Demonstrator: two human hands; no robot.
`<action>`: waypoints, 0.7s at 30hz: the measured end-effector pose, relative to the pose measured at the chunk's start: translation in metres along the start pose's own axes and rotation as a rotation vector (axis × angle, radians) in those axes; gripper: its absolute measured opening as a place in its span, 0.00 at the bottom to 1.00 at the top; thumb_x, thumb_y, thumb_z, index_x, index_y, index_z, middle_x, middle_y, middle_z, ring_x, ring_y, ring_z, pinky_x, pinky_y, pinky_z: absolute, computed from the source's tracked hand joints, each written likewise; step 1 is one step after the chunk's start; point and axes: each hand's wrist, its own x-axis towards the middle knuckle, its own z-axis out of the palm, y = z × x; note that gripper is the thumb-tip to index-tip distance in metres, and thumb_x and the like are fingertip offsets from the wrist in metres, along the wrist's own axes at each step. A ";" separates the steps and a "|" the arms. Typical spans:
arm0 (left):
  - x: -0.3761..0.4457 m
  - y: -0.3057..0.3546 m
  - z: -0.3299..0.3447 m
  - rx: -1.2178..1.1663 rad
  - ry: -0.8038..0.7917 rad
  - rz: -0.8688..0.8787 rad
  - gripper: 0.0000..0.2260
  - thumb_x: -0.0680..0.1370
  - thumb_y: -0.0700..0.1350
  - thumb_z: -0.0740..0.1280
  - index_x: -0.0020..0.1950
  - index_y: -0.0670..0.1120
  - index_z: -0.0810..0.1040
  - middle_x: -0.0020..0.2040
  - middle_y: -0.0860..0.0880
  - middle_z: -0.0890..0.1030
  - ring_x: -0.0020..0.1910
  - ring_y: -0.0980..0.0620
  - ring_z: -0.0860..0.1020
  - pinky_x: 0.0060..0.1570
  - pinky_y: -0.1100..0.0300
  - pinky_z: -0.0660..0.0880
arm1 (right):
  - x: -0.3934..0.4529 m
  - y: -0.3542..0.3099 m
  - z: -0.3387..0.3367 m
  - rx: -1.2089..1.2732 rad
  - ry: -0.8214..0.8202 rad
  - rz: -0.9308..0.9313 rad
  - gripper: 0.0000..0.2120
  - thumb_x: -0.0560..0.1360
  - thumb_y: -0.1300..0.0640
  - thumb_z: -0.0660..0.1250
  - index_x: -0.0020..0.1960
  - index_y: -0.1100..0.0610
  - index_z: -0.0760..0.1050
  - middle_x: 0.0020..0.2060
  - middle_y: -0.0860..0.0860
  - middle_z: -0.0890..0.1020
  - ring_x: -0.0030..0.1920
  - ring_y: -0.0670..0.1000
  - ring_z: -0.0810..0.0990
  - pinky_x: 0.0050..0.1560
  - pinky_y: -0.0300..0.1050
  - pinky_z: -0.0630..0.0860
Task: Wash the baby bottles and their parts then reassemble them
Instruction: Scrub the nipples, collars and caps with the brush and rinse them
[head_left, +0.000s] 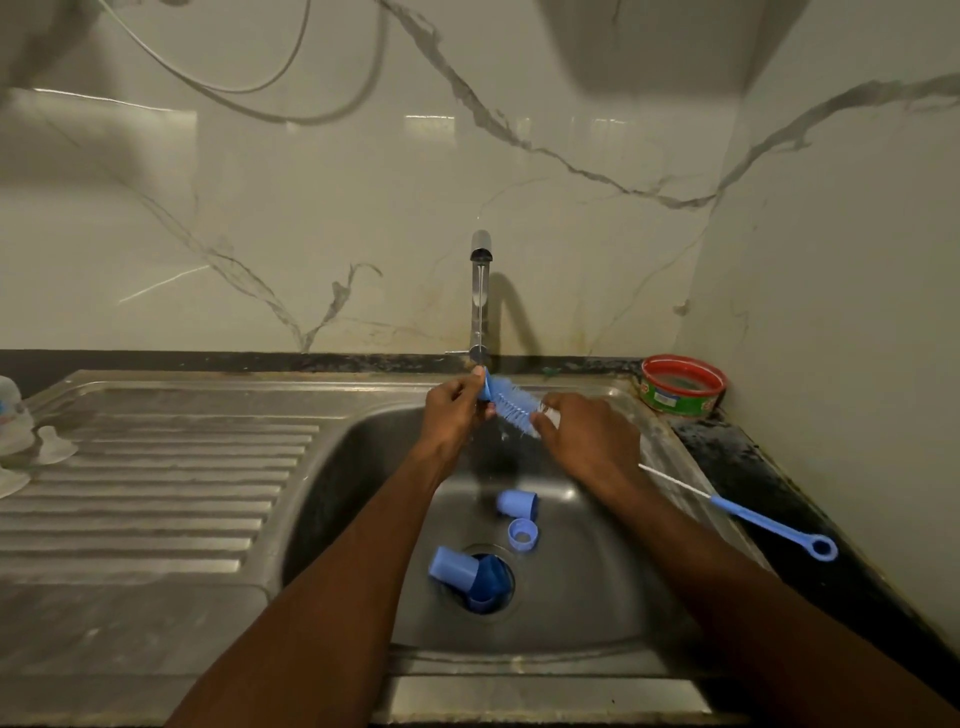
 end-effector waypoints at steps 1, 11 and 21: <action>0.001 0.000 -0.001 0.031 0.026 0.030 0.17 0.82 0.53 0.66 0.59 0.40 0.82 0.51 0.43 0.86 0.48 0.49 0.85 0.44 0.63 0.80 | 0.001 0.000 -0.003 -0.014 -0.014 -0.021 0.17 0.80 0.40 0.61 0.64 0.44 0.77 0.53 0.49 0.84 0.52 0.54 0.81 0.47 0.47 0.75; -0.001 -0.012 -0.007 0.767 0.138 0.418 0.21 0.74 0.41 0.77 0.66 0.45 0.79 0.61 0.46 0.80 0.59 0.52 0.79 0.58 0.61 0.76 | -0.017 0.008 -0.004 -0.321 -0.041 -0.021 0.11 0.79 0.46 0.65 0.58 0.47 0.78 0.52 0.50 0.83 0.51 0.53 0.82 0.44 0.47 0.68; -0.028 0.012 -0.017 1.058 -0.023 0.347 0.14 0.74 0.47 0.77 0.57 0.44 0.84 0.52 0.50 0.84 0.46 0.58 0.77 0.48 0.67 0.69 | -0.028 0.009 -0.013 -0.258 -0.070 -0.057 0.11 0.78 0.50 0.65 0.58 0.49 0.79 0.54 0.52 0.83 0.53 0.56 0.82 0.47 0.47 0.75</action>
